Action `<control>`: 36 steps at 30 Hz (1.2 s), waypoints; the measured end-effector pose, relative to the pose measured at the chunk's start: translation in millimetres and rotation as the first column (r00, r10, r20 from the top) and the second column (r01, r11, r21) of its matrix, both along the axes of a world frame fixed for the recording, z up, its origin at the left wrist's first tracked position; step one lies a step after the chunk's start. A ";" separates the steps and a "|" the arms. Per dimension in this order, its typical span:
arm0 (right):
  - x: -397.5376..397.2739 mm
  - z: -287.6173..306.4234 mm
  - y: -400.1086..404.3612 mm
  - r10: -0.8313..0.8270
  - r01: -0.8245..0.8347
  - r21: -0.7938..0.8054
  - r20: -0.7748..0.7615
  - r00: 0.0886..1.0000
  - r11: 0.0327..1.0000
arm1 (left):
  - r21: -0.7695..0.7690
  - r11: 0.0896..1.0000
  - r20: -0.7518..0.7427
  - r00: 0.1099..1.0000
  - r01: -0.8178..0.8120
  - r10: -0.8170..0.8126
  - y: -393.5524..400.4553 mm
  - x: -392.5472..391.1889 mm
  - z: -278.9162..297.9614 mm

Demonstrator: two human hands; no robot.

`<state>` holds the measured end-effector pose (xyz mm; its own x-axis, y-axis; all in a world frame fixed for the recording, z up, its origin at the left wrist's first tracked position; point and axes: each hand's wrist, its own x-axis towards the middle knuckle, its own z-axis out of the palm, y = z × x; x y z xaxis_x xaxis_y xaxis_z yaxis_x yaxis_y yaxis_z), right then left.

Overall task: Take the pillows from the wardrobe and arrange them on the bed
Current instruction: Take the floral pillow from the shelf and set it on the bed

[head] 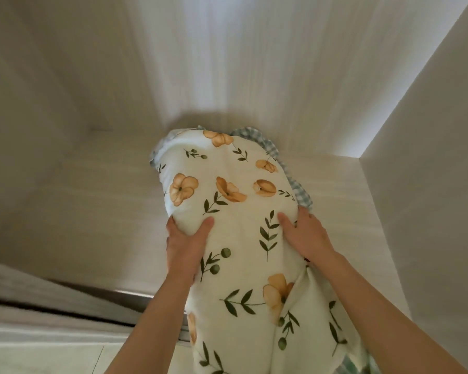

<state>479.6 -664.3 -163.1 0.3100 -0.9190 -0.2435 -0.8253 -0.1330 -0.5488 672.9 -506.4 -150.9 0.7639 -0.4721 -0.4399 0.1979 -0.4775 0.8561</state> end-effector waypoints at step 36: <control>-42.2 48.2 293.8 0.573 -0.428 -0.437 0.775 0.268 0.791 | -0.576 0.584 0.567 0.235 -0.572 0.790 352.2 -229.5 59.0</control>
